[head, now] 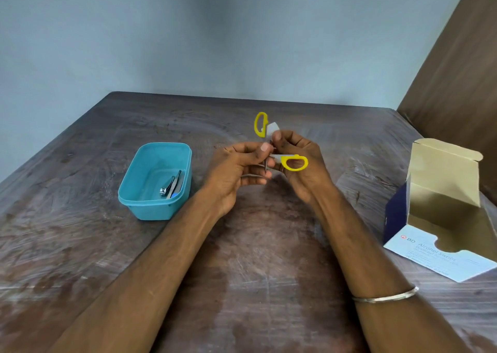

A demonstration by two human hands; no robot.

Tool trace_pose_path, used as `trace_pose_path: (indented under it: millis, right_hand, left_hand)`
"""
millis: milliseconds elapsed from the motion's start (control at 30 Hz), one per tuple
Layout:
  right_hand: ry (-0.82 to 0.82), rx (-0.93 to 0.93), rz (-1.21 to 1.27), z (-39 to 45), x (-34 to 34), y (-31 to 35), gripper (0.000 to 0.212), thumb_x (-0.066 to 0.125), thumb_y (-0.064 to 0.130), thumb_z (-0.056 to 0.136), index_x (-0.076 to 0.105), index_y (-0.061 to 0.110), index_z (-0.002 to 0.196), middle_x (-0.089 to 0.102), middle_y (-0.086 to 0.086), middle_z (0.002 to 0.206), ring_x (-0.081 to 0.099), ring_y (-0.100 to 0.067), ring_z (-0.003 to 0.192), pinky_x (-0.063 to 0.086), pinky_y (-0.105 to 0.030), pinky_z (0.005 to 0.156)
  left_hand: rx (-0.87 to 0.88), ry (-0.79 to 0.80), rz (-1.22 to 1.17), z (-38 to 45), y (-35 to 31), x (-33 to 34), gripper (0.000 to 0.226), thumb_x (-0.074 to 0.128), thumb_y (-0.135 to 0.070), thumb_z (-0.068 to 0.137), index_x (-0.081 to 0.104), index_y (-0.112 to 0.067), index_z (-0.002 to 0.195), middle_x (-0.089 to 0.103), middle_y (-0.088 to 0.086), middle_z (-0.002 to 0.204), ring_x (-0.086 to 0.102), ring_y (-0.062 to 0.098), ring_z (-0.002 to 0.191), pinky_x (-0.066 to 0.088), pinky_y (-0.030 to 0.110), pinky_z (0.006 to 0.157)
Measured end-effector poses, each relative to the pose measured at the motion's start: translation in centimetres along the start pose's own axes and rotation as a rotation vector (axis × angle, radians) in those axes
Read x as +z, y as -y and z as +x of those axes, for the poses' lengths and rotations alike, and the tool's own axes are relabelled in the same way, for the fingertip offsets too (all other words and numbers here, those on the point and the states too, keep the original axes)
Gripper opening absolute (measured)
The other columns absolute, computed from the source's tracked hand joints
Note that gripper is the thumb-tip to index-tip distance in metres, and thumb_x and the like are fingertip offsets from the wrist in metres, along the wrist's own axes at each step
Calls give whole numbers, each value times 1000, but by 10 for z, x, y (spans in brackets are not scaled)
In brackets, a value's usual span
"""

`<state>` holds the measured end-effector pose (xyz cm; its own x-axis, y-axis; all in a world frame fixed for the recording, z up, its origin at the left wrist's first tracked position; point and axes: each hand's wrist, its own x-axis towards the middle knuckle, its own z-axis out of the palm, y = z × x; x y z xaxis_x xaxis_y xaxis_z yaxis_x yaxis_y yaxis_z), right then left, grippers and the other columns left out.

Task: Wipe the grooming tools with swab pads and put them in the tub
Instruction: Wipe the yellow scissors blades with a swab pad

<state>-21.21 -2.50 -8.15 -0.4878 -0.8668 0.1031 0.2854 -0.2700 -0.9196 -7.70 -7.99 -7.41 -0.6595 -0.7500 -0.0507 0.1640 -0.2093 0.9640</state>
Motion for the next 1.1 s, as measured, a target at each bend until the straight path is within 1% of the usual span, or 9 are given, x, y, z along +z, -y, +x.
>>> trace_pose_path:
  millis: [100, 200, 333, 433, 533, 700, 900, 1033, 1100]
  right_hand:
    - [-109, 41, -86, 3, -4, -2, 20, 75, 31, 78, 70, 14, 88, 68, -9, 81, 61, -19, 67, 49, -28, 57]
    - [-162, 39, -155, 6, -9, 1, 7, 73, 24, 87, 71, 17, 85, 72, -1, 73, 63, -13, 58, 47, -26, 54]
    - [-131, -35, -427, 7, -17, 3, 8, 77, 16, 84, 75, 13, 76, 67, 0, 62, 47, -12, 48, 37, -27, 52]
    - [-62, -37, -596, 6, -17, 3, 6, 77, 14, 83, 78, 9, 79, 64, -1, 61, 42, -11, 48, 36, -24, 51]
    - [-1, -46, -668, 5, -17, 4, 10, 75, 14, 83, 78, 4, 81, 62, 0, 59, 43, -11, 49, 34, -18, 48]
    - [94, -25, -722, 2, -17, 7, 14, 74, 17, 87, 77, 6, 79, 57, 13, 49, 44, -1, 49, 32, -12, 48]
    - [215, 39, -707, 1, -19, 9, 19, 69, 20, 91, 73, 15, 73, 51, 12, 52, 36, -5, 54, 29, -18, 52]
    - [242, 51, -643, 1, -22, 8, 25, 67, 18, 93, 71, 18, 68, 49, 10, 54, 33, -7, 56, 28, -17, 52]
    - [244, 46, -600, 1, -22, 7, 23, 68, 21, 91, 72, 15, 70, 48, 1, 59, 32, -9, 57, 27, -20, 55]
  left_hand:
    - [71, -143, 2, 3, -1, -4, 10, 73, -21, 86, 74, -11, 88, 73, 7, 74, 65, 16, 57, 54, 24, 54]
    - [172, -296, 112, 9, 3, -7, 7, 72, -18, 88, 72, -11, 87, 71, 4, 69, 58, 13, 52, 50, 24, 52]
    - [356, -409, 338, 17, 10, -12, 21, 70, -14, 88, 69, -27, 73, 65, -6, 58, 53, 4, 49, 48, 26, 54]
    - [442, -410, 526, 20, 11, -17, 20, 70, -19, 85, 68, -29, 68, 65, -11, 58, 55, 8, 54, 53, 39, 62]
    - [507, -390, 612, 19, 12, -17, 13, 70, -20, 85, 71, -27, 74, 66, -10, 62, 58, 12, 61, 55, 47, 66]
    - [544, -341, 642, 18, 10, -17, 14, 71, -17, 85, 70, -27, 75, 66, -11, 64, 61, 6, 66, 55, 40, 70]
    - [553, -269, 650, 16, 5, -16, 22, 73, -15, 84, 67, -32, 71, 66, -14, 66, 59, -2, 65, 43, 13, 64]
    - [576, -255, 626, 13, 3, -15, 15, 73, -13, 85, 70, -25, 76, 67, -13, 68, 60, -1, 68, 49, 18, 67]
    - [581, -256, 601, 12, 2, -14, 13, 73, -12, 85, 71, -22, 78, 68, -12, 70, 62, 0, 69, 51, 21, 70]
